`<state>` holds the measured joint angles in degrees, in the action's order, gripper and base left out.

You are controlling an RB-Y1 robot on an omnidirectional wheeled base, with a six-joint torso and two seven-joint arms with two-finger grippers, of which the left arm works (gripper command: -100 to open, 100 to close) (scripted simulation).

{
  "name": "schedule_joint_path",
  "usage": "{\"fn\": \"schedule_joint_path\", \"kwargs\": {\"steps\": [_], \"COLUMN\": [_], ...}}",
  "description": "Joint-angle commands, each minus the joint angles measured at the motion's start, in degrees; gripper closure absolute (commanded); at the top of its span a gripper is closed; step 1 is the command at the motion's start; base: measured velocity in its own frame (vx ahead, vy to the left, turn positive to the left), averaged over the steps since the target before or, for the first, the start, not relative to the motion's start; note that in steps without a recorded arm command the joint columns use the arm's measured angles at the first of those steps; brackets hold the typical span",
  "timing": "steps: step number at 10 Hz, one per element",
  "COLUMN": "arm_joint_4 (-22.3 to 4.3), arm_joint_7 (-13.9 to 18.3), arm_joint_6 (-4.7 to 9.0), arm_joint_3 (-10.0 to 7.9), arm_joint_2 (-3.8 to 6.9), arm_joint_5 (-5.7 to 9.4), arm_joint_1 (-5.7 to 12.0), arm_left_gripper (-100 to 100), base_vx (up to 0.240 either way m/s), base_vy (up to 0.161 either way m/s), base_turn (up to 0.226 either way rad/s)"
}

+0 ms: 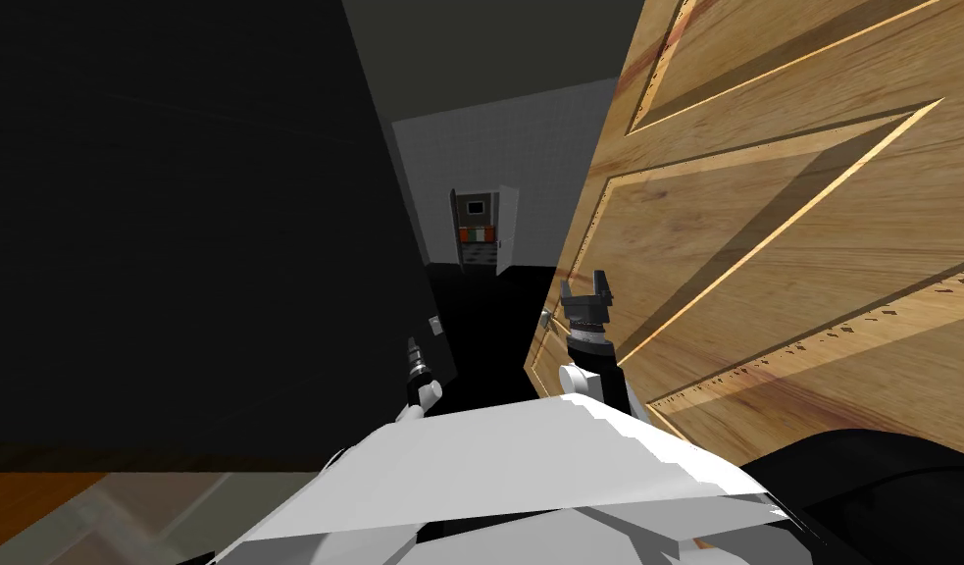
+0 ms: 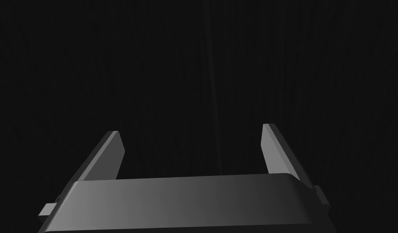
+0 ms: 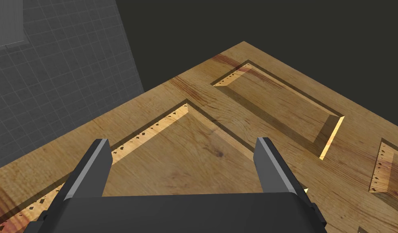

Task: Push the door open

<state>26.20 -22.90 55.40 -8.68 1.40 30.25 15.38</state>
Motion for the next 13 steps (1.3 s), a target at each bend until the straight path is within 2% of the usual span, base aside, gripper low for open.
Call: {"fn": "schedule_joint_path", "kwargs": {"steps": [1, 3, 4, 6, 7, 8, 12, 13], "arm_joint_4": [1.29, 1.29, 1.21, 1.16, 0.92, 0.41, 0.67, 0.67], "arm_joint_7": [0.22, 0.22, 0.63, 0.84, 0.84, 1.08, 0.91, 0.91], "arm_joint_6": [-1.23, -1.23, -1.48, -1.61, -1.61, -1.04, -1.16, -1.16], "arm_joint_3": [-0.34, -0.34, -0.58, -0.7, -0.7, -0.69, -0.85, -0.85], "arm_joint_2": [-1.32, -1.32, -2.77, -3.78, -3.78, -3.68, -0.72, -0.72], "arm_joint_5": [-1.14, -1.14, -1.88, -2.27, -2.27, -2.22, -2.16, -2.16], "arm_joint_1": [-0.29, -0.29, -0.04, 0.08, 0.08, 0.35, 0.14, 0.14], "arm_left_gripper": [-100, -100, -100, -100, -100, -100, -100, -100], "base_vx": [-0.116, -0.067, -0.041, -0.042, 0.007, 0.005, 0.073, 0.14], "base_vy": [-0.096, -0.083, -0.143, -0.214, -0.114, -0.041, 0.14, 0.104], "base_turn": [0.09, 0.021, 0.041, 0.023, -0.009, 0.002, 0.017, -0.006]}}
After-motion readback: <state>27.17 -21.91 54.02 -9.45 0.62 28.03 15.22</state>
